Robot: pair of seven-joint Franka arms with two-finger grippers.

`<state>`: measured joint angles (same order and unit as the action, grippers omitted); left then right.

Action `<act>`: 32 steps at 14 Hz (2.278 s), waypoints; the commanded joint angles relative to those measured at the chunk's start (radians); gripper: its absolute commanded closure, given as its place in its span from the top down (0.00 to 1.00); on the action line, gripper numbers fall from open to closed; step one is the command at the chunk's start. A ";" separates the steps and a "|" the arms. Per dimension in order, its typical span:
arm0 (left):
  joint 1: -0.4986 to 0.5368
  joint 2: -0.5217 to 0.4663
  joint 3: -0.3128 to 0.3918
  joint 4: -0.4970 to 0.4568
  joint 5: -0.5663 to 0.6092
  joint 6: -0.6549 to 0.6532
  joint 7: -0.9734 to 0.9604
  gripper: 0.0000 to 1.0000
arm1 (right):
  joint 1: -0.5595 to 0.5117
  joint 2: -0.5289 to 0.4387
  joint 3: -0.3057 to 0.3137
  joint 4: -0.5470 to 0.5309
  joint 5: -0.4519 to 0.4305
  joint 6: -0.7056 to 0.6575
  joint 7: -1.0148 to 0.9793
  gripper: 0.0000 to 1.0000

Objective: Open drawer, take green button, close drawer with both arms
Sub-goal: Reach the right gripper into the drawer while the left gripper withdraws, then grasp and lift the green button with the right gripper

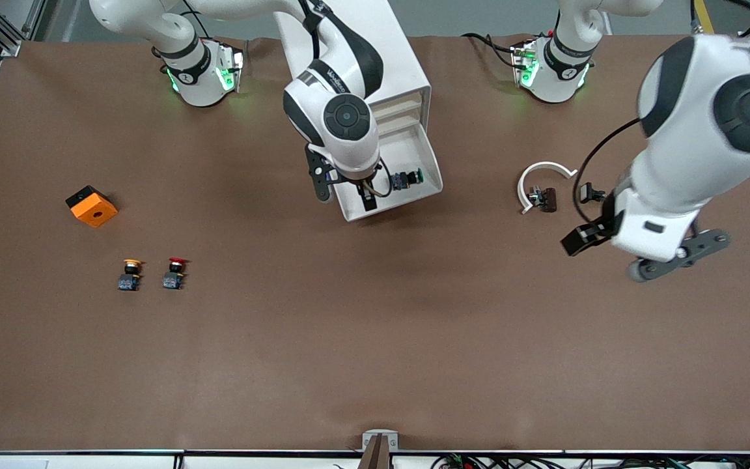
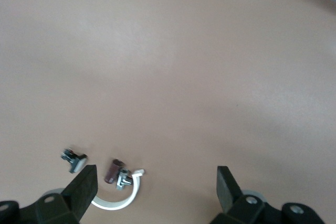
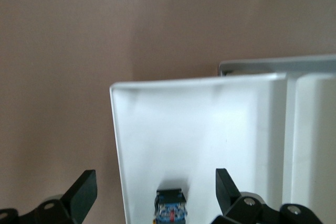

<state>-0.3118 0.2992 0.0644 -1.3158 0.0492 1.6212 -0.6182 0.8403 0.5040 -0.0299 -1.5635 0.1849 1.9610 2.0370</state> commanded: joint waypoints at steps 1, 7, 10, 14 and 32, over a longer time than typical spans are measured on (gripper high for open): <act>0.048 -0.089 -0.005 -0.060 0.015 -0.007 0.128 1.00 | 0.040 0.059 -0.010 0.092 0.025 -0.010 0.028 1.00; 0.128 -0.231 -0.008 -0.244 0.001 0.049 0.256 1.00 | 0.098 0.126 -0.010 0.111 0.022 0.027 0.031 1.00; 0.129 -0.287 -0.008 -0.355 0.001 0.134 0.313 1.00 | 0.105 0.140 -0.010 0.111 0.022 0.055 0.032 1.00; 0.172 -0.299 -0.023 -0.368 0.000 0.128 0.373 1.00 | 0.108 0.171 -0.010 0.117 0.025 0.088 0.028 1.00; 0.253 -0.209 -0.331 -0.511 -0.069 0.138 0.344 1.00 | 0.122 0.194 -0.007 0.161 0.034 0.092 -0.058 0.00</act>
<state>-0.0586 0.0554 -0.2399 -1.8214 -0.0031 1.7419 -0.2634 0.9743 0.6845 -0.0316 -1.4582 0.1937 2.0740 2.0154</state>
